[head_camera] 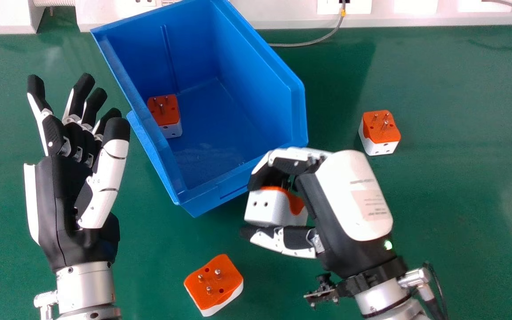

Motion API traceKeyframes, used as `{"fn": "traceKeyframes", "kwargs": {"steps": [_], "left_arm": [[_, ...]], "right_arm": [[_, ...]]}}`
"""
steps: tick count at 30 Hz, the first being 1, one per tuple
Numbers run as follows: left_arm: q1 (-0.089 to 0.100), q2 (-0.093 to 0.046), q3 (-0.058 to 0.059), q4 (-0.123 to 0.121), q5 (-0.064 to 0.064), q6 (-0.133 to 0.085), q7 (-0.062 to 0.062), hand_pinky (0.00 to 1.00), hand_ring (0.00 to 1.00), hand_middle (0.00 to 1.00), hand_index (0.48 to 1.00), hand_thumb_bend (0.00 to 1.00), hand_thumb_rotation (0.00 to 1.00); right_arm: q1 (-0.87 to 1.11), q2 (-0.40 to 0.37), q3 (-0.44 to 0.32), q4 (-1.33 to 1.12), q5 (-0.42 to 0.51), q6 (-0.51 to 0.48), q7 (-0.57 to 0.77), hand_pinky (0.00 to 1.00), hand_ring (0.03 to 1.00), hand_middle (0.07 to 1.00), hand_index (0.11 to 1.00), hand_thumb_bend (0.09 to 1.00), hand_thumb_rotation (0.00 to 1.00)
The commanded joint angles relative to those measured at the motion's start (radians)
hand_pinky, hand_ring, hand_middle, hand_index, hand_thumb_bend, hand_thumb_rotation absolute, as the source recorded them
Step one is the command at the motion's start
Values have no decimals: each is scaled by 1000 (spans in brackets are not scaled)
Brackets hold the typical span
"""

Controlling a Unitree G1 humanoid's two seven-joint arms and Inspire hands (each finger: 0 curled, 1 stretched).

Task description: Pick all objects and put in blue box

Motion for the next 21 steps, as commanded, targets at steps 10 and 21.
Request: {"fn": "traceKeyframes", "kwargs": {"steps": [10, 21], "left_arm": [[-30, -7, 1, -19, 26, 0, 29, 853, 902, 916, 902, 657, 451], [-50, -4, 9, -4, 39, -12, 50, 853, 895, 909, 888, 654, 460]], "right_arm": [[-299, 42, -73, 27, -17, -58, -76, 322, 437, 498, 446, 499, 0], [-587, 98, -47, 297, -5, -43, -51, 343, 456, 488, 467, 501, 0]]}}
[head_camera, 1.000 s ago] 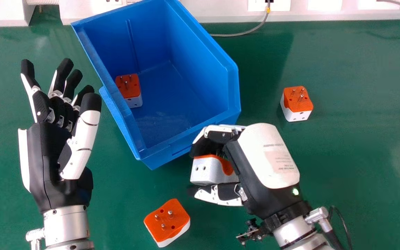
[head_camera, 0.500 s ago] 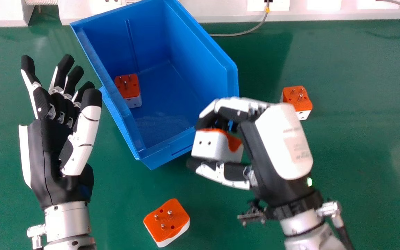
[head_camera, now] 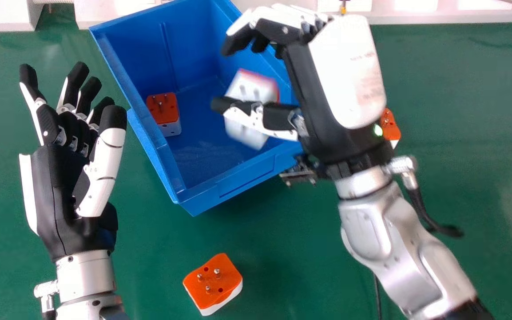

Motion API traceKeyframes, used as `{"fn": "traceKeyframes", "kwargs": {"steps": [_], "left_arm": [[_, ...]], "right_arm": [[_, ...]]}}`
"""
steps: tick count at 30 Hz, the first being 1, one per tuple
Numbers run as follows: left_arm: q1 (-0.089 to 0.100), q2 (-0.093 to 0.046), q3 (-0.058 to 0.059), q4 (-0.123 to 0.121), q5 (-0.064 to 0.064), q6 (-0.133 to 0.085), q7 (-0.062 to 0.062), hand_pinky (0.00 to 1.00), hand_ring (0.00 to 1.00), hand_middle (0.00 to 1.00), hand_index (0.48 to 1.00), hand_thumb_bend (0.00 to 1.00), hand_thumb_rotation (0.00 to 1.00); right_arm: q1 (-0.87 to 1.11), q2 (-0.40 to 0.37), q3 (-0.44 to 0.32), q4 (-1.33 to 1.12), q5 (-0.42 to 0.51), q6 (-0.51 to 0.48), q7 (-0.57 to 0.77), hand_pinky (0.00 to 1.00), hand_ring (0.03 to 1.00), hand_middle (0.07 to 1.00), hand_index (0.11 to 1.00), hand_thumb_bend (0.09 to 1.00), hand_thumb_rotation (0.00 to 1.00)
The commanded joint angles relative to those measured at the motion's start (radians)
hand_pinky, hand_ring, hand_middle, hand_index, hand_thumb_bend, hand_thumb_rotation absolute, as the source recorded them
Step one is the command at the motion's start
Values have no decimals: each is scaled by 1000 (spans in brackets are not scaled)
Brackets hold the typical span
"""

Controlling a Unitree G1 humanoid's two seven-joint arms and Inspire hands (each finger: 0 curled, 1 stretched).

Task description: Pick all objects and put in blue box

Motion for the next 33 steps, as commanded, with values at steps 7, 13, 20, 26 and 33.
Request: {"fn": "traceKeyframes", "kwargs": {"steps": [7, 13, 20, 26, 33], "left_arm": [[-13, 7, 7, -3, 25, -24, 6, 860, 899, 911, 887, 666, 468], [-12, 8, 14, -3, 19, -25, -2, 869, 906, 913, 894, 666, 480], [-7, 5, 13, -4, 17, -26, -3, 863, 900, 905, 890, 674, 460], [-11, 6, 14, -1, 22, -27, -2, 859, 896, 900, 886, 662, 455], [-6, 4, 13, -1, 23, -32, -2, 858, 892, 895, 884, 667, 458]], "right_arm": [[-240, 58, 89, 397, -46, -8, -97, 353, 472, 493, 471, 501, 0], [-312, 80, 152, 611, -69, -1, -166, 343, 451, 508, 471, 499, 0], [-307, 74, 164, 598, -56, 18, -170, 343, 442, 512, 473, 498, 0], [-300, 67, 161, 571, -53, 15, -173, 340, 446, 514, 479, 498, 0], [-285, 61, 153, 530, -44, 14, -167, 337, 445, 516, 478, 498, 0]]}}
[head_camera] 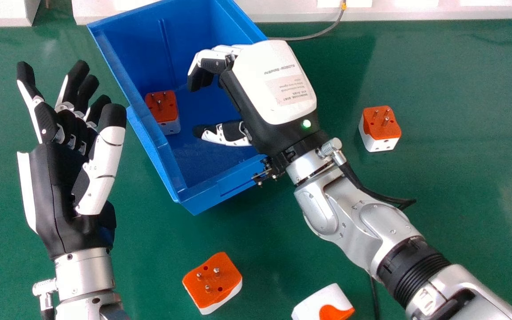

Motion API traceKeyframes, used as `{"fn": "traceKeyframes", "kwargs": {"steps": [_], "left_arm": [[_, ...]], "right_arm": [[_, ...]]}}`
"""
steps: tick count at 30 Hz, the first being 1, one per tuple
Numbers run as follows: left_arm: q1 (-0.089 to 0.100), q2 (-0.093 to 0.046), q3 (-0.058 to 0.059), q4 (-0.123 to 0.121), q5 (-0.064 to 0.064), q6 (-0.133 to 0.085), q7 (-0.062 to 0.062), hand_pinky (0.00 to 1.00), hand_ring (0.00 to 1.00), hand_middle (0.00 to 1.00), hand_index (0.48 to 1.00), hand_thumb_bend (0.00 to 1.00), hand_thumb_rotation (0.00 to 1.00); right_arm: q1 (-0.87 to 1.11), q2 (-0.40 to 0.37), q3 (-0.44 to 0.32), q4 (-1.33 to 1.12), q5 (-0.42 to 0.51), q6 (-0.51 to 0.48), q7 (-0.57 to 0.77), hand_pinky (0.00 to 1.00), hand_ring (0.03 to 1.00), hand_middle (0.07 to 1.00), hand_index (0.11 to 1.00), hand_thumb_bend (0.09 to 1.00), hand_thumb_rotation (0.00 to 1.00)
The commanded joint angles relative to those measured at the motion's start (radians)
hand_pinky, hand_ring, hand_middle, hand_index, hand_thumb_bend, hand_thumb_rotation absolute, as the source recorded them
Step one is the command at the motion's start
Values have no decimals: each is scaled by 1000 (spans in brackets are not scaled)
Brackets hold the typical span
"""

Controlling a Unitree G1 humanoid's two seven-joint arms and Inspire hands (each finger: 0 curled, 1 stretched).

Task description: Pick all objects and put in blue box

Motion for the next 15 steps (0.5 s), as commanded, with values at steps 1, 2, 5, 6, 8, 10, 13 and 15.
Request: {"fn": "traceKeyframes", "kwargs": {"steps": [1, 2, 5, 6, 8, 10, 13, 15], "left_arm": [[2, 1, 0, -10, 0, -26, -8, 859, 892, 896, 885, 667, 458], [3, 1, -1, -11, -1, -27, -9, 859, 893, 898, 887, 667, 455], [11, 1, -3, -18, 2, -25, -10, 857, 891, 898, 889, 670, 457], [15, 1, -5, -22, 1, -24, -11, 857, 891, 898, 889, 670, 457], [24, -1, -8, -31, 0, -22, -12, 857, 891, 899, 890, 670, 457], [32, -6, -10, -42, -4, -12, -8, 857, 896, 905, 893, 663, 455], [42, -10, -13, -51, -13, -10, -12, 856, 901, 913, 896, 656, 445], [47, -9, -14, -55, -17, -7, -14, 857, 901, 913, 896, 655, 445]], "right_arm": [[-11, -5, -11, -54, 24, -7, -9, 337, 445, 516, 477, 498, 0], [-6, -8, -14, -68, 28, -8, -3, 339, 447, 517, 474, 498, 0], [15, -18, -26, -116, 48, -10, 17, 345, 450, 512, 471, 499, 0], [28, -25, -32, -147, 58, -6, 33, 345, 450, 512, 471, 499, 0], [97, -62, -65, -321, 96, 23, 133, 345, 450, 512, 472, 499, 0], [189, -118, -105, -550, 149, 61, 291, 358, 452, 499, 480, 499, 0], [311, -204, -157, -825, 217, 123, 508, 345, 435, 513, 487, 498, 0], [413, -276, -198, -1038, 265, 227, 707, 341, 431, 513, 491, 497, 0]]}}
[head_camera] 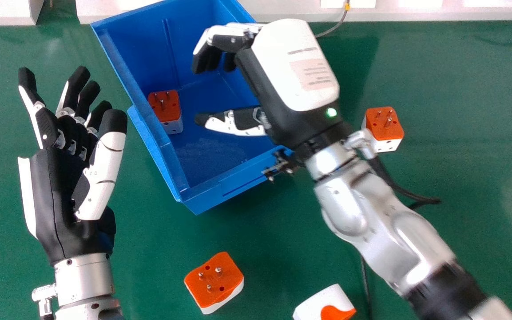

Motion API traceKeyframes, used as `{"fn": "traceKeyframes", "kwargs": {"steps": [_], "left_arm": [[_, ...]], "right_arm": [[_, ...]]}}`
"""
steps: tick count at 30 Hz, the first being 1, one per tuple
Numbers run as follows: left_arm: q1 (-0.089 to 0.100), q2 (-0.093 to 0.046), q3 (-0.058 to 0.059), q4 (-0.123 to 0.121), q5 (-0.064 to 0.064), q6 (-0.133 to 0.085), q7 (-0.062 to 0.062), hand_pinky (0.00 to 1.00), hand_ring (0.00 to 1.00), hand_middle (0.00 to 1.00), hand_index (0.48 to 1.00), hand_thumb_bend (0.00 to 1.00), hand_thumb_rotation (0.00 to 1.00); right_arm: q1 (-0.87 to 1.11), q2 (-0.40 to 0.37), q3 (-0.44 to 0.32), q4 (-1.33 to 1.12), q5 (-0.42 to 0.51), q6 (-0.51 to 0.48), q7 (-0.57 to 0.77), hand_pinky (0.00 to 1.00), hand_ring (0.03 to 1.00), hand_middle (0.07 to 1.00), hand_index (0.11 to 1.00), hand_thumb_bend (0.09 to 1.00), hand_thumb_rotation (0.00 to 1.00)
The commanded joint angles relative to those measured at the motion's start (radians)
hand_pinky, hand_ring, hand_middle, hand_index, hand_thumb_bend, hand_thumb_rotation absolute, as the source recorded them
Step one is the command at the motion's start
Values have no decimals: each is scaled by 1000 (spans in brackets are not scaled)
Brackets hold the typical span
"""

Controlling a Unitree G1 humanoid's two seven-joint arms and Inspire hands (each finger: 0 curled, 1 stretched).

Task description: Pick all objects and put in blue box

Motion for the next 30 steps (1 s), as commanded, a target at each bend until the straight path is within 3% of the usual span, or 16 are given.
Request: {"fn": "traceKeyframes", "kwargs": {"steps": [1, 5, 7, 8, 9, 10, 12, 13, 15, 17, 19, 23, 30], "left_arm": [[26, -8, -11, -54, -14, -10, -12, 858, 902, 913, 896, 654, 445], [29, -4, -16, -56, -25, -4, -23, 859, 903, 915, 897, 652, 448], [29, -1, -18, -53, -30, -7, -33, 854, 903, 917, 899, 643, 450], [29, 1, -19, -54, -31, -5, -36, 849, 902, 917, 900, 639, 451], [29, 2, -19, -55, -32, -4, -37, 849, 902, 917, 900, 639, 451], [30, 2, -18, -57, -32, -3, -37, 845, 901, 918, 901, 641, 453], [32, 1, -17, -63, -31, 2, -35, 842, 901, 919, 901, 638, 453], [34, 0, -17, -66, -30, 5, -34, 838, 900, 917, 901, 631, 453], [37, 0, -18, -72, -31, 10, -32, 831, 897, 915, 899, 630, 454], [38, 0, -21, -77, -33, 15, -34, 831, 898, 916, 898, 632, 454], [38, 1, -23, -79, -35, 21, -37, 840, 902, 919, 900, 635, 456], [33, 3, -24, -74, -38, 21, -44, 851, 903, 918, 898, 644, 453], [31, -2, -24, -78, -27, 26, -33, 846, 900, 919, 898, 652, 460]], "right_arm": [[181, -133, -110, -477, 113, 180, 365, 329, 428, 513, 500, 495, 0], [371, -232, -157, -768, 82, 356, 637, 306, 420, 503, 516, 492, 0], [470, -242, -147, -869, -5, 440, 743, 301, 424, 511, 525, 491, 0], [511, -241, -131, -900, -75, 471, 790, 406, 529, 596, 511, 500, 57], [534, -240, -120, -919, -121, 490, 820, 406, 529, 596, 511, 500, 57], [560, -230, -97, -930, -199, 513, 868, 510, 611, 667, 584, 607, 44], [602, -205, -58, -936, -319, 546, 939, 589, 664, 717, 640, 682, 35], [617, -190, -42, -935, -372, 557, 975, 689, 732, 777, 691, 745, 39], [647, -155, -10, -922, -474, 562, 1017, 855, 855, 879, 780, 840, 60], [676, -124, 15, -902, -553, 555, 1041, 884, 879, 898, 799, 856, 64], [705, -95, 29, -884, -597, 545, 1039, 970, 969, 974, 923, 939, 81], [753, -57, 42, -850, -649, 509, 994, 998, 998, 999, 995, 997, 102], [762, -29, 55, -775, -691, 456, 996, 1000, 1000, 1000, 1000, 1000, 138]]}}
